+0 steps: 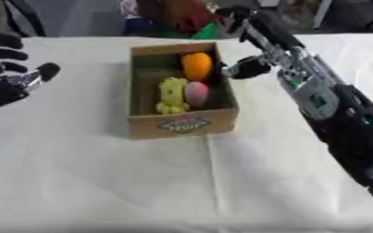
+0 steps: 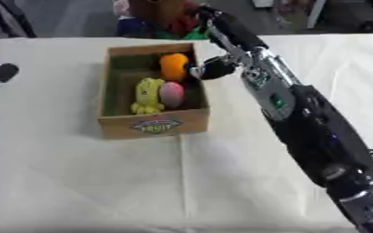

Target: Pick up objects on the table and place them in the box.

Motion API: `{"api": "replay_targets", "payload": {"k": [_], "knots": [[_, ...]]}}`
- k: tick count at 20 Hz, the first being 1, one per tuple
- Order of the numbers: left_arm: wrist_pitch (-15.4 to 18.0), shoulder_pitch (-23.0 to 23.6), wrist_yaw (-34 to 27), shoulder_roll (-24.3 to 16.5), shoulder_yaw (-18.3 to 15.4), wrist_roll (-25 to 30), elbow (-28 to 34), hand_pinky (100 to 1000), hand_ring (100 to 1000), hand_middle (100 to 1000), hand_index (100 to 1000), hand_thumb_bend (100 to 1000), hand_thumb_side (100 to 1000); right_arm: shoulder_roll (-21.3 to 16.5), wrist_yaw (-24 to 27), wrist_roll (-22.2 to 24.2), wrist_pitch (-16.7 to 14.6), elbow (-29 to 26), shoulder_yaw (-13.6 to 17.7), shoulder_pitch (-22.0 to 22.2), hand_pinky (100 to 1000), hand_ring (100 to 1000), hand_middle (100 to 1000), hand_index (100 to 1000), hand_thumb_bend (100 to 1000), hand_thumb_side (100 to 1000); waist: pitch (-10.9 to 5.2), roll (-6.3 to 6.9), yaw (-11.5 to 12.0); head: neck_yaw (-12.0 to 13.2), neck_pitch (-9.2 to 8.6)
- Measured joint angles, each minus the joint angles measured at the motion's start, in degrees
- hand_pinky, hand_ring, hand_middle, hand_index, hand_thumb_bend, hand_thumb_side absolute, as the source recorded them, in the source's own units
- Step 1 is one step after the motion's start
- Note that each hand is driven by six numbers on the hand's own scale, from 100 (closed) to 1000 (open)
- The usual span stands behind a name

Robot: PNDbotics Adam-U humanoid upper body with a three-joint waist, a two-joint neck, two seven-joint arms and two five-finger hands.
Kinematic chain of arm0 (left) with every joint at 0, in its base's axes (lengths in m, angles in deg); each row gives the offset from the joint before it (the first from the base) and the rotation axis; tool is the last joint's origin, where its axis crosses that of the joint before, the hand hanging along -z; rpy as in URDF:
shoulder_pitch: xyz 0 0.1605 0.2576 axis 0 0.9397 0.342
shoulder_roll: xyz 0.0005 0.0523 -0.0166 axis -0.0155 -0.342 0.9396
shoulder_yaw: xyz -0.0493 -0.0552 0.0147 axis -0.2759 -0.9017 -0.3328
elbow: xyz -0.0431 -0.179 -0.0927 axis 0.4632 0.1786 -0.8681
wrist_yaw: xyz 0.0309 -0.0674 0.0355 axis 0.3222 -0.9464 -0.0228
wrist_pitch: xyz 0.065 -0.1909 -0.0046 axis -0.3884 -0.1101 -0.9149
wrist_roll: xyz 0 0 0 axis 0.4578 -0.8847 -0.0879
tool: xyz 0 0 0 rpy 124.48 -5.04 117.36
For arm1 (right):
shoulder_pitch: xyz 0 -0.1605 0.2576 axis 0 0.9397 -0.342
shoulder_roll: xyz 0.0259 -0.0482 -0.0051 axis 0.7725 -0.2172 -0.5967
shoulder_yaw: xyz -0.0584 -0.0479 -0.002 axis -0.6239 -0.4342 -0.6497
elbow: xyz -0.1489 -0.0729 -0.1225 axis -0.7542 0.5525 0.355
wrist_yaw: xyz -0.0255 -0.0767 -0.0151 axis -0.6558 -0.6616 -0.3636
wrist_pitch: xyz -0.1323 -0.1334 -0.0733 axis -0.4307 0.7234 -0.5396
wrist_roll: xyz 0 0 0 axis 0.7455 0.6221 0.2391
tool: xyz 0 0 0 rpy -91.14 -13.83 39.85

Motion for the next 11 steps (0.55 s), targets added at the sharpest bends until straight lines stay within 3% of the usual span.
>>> {"api": "replay_targets", "payload": {"k": [2,3,5,6,7,10,11], "knots": [[0.06,0.11,0.01,0.0,-0.18,-0.23,-0.05,577,626,591,625,805,139,-1.93,2.6,-1.13,0.69,-2.97,0.78,1.13,613,748,858,937,430,100,0.07,-0.07,-0.16,0.24,-0.01],[0.13,0.19,0.01,-0.01,-0.3,-0.31,-0.12,587,634,595,627,800,120,-2.88,3.92,-1.63,0.99,-4.44,1.2,1.74,680,787,870,943,444,100,0.12,-0.11,-0.2,0.41,-0.01],[0.31,0.54,0.04,-0.02,-0.32,-0.42,-0.26,600,649,604,631,814,179,-4.63,6.61,-2.29,1.35,-7.03,2.04,3.1,758,850,895,958,462,100,0.26,-0.22,-0.51,0.74,-0.01],[0.45,0.59,0.13,-0.02,-0.32,-0.4,-0.3,626,679,624,639,849,296,-5.49,8.03,-2.29,1.36,-8.15,2.42,3.82,814,922,926,983,491,100,0.32,-0.27,-0.57,0.93,-0.01],[0.66,0.62,0.22,-0.02,-0.35,-0.39,-0.3,640,694,637,645,875,364,-6.19,9.4,-2.15,1.3,-9.16,2.77,4.47,825,938,935,991,509,100,0.36,-0.29,-0.59,1.05,-0.01],[1.49,0.68,0.35,-0.02,-0.45,-0.13,-0.31,674,725,667,657,964,505,-7.72,13.04,-1.11,1.24,-11.87,3.99,6.22,818,940,930,993,581,117,0.42,-0.3,-0.82,1.38,-0.01],[1.8,0.69,0.35,-0.02,-0.48,0.02,-0.31,680,730,672,659,980,523,-8.05,14.27,-0.92,1.43,-12.57,4.51,6.8,812,933,923,990,573,199,0.48,-0.31,-0.82,1.49,-0.02]]}}
